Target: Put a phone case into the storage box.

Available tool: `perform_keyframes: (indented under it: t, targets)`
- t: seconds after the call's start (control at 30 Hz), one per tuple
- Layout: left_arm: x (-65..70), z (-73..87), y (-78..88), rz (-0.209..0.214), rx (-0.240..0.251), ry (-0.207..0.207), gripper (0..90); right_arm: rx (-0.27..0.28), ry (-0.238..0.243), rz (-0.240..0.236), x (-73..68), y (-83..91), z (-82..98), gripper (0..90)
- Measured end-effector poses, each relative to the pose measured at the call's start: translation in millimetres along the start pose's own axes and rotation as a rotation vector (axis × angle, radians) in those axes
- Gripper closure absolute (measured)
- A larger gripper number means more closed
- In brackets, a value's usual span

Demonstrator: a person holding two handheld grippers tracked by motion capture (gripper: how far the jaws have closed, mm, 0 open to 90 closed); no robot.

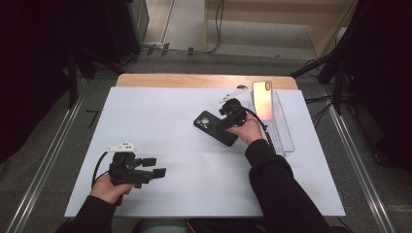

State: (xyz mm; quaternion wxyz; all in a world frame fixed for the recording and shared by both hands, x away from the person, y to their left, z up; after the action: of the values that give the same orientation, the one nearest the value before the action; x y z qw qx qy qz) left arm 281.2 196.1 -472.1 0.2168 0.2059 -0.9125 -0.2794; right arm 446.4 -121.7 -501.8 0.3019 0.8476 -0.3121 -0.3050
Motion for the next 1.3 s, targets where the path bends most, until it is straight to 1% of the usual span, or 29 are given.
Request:
perform_keyframes:
  t: [0.1, 0.17, 0.2, 0.27, 0.4, 0.57, 0.63, 0.73, 0.77, 0.8, 0.87, 0.9, 0.97, 1.0, 1.1, 1.2, 1.3]
  targets:
    - [-0.4, -0.5, 0.6, -0.011, 0.004, -0.001, 30.6, -0.015, 0.0, 0.006, 1.7, -3.1, 2.7, 4.6]
    - [-0.5, -1.1, 1.7, -0.013, 0.014, 0.002, 30.6, -0.013, -0.003, 0.013, 2.8, -4.2, 3.9, 4.6]
    - [-0.7, -1.1, 1.9, -0.015, 0.016, 0.003, 30.6, -0.02, -0.004, 0.007, 3.3, -5.0, 5.2, 4.6]
    - [-0.9, -0.9, 1.7, -0.015, 0.016, 0.002, 30.7, -0.029, -0.004, 0.013, 4.5, -7.0, 7.4, 4.6]
    - [-0.3, -1.1, 1.4, -0.014, 0.012, -0.001, 30.6, -0.018, -0.016, 0.013, 7.3, -10.4, 10.6, 4.6]
    - [-0.2, -1.0, 1.4, -0.013, 0.012, -0.002, 30.6, -0.039, -0.018, 0.036, 9.0, -16.5, 14.7, 4.6]
    - [-0.3, -1.0, 1.3, -0.014, 0.012, -0.001, 30.6, -0.039, -0.022, 0.035, 9.1, -18.7, 16.1, 4.6]
    - [-0.1, -1.0, 1.0, -0.012, 0.011, -0.005, 30.6, -0.052, -0.016, 0.053, 10.3, -21.6, 18.9, 6.3]
    - [0.1, -1.1, 0.9, -0.01, 0.012, -0.005, 30.6, -0.049, -0.013, 0.056, 10.5, -22.1, 19.7, 6.4]
    - [0.1, -1.1, 0.9, -0.01, 0.012, -0.005, 30.6, -0.042, -0.001, 0.054, 10.9, -22.2, 20.4, 6.4]
    - [0.0, -1.1, 0.8, -0.01, 0.011, -0.005, 30.6, -0.035, -0.003, 0.055, 10.4, -22.4, 21.6, 6.4]
    - [0.1, -1.1, 0.7, -0.011, 0.011, -0.005, 30.6, -0.03, 0.01, 0.06, 10.4, -22.9, 22.4, 6.7]
    - [0.4, -1.2, 0.7, -0.01, 0.01, -0.006, 30.6, -0.023, 0.034, 0.097, 8.7, -23.2, 24.0, 10.2]
    - [0.6, -1.2, 0.6, -0.009, 0.011, -0.006, 30.6, -0.017, 0.042, 0.104, 8.0, -23.4, 25.3, 10.2]
    - [0.9, -1.2, 0.3, -0.009, 0.009, -0.006, 30.6, 0.009, 0.055, 0.11, 7.6, -24.0, 28.4, 10.4]
    - [1.1, -1.4, 0.1, -0.008, 0.011, -0.006, 30.6, 0.031, 0.082, 0.117, 7.5, -24.8, 31.0, 10.6]
    - [1.4, -1.5, 0.2, -0.009, 0.011, -0.005, 30.6, 0.034, 0.083, 0.126, 6.8, -24.7, 31.9, 11.1]
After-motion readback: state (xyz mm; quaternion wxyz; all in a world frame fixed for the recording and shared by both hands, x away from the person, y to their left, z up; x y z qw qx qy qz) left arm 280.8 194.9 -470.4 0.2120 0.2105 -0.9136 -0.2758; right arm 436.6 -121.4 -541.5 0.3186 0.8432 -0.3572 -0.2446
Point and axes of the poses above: each handheld gripper's, and its own axes: y roughly backward along the jaws, z roughly out of its underside, x roughly to its right, the point moved 3 cm from there along -y, roughly forward along the jaws, and after that the axes turned 11 degrees about -y, right-handed, at the moved point
